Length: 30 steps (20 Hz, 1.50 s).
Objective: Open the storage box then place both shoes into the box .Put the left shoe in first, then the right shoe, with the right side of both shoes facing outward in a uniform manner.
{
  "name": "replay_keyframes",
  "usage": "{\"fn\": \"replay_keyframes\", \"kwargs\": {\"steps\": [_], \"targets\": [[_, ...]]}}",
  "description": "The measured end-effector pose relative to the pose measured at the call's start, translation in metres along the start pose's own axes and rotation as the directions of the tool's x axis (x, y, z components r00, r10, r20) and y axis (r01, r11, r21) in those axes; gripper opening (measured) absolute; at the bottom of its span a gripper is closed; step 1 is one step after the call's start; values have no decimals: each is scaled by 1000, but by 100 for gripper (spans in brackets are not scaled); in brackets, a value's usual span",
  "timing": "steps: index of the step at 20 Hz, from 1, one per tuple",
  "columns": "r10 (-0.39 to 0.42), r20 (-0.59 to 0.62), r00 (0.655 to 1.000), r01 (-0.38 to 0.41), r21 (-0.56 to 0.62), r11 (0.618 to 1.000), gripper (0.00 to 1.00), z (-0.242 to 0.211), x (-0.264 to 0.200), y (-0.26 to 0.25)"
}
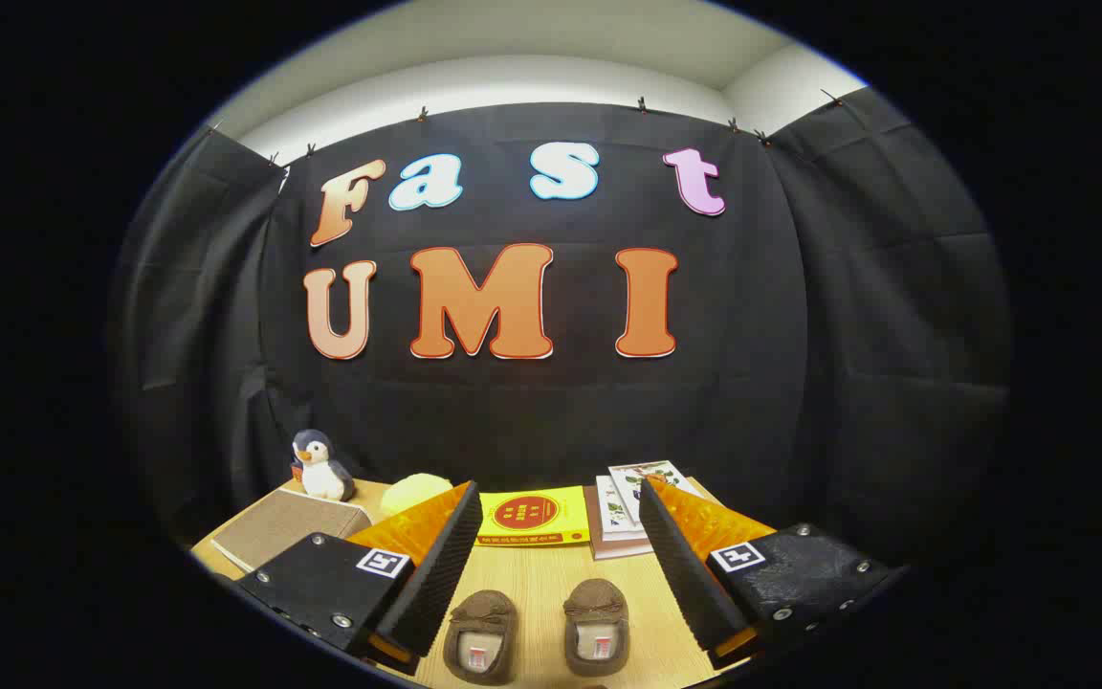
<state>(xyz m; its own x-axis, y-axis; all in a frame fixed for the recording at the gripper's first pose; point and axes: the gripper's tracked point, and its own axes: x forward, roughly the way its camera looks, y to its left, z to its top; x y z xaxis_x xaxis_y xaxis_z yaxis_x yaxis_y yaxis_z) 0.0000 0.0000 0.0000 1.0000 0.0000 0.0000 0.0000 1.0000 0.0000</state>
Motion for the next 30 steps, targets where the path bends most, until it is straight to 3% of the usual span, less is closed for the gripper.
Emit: {"fn": "replay_keyframes", "kwargs": {"steps": [17, 20, 22, 27, 29, 30], "targets": [[21, -45, 999, -21, 8, 1000, 98, -20, 2, 0], [52, -62, 997, -51, 23, 998, 98, -30, 4, 6], [119, -97, 988, -110, 96, 989, 98, -45, 7, 21], [308, -176, 935, -233, 353, 906, 98, -91, 13, 64], [405, -213, 889, -265, 482, 835, 98, -114, 11, 87], [455, -223, 862, -267, 563, 782, 98, -124, 11, 98]]}}
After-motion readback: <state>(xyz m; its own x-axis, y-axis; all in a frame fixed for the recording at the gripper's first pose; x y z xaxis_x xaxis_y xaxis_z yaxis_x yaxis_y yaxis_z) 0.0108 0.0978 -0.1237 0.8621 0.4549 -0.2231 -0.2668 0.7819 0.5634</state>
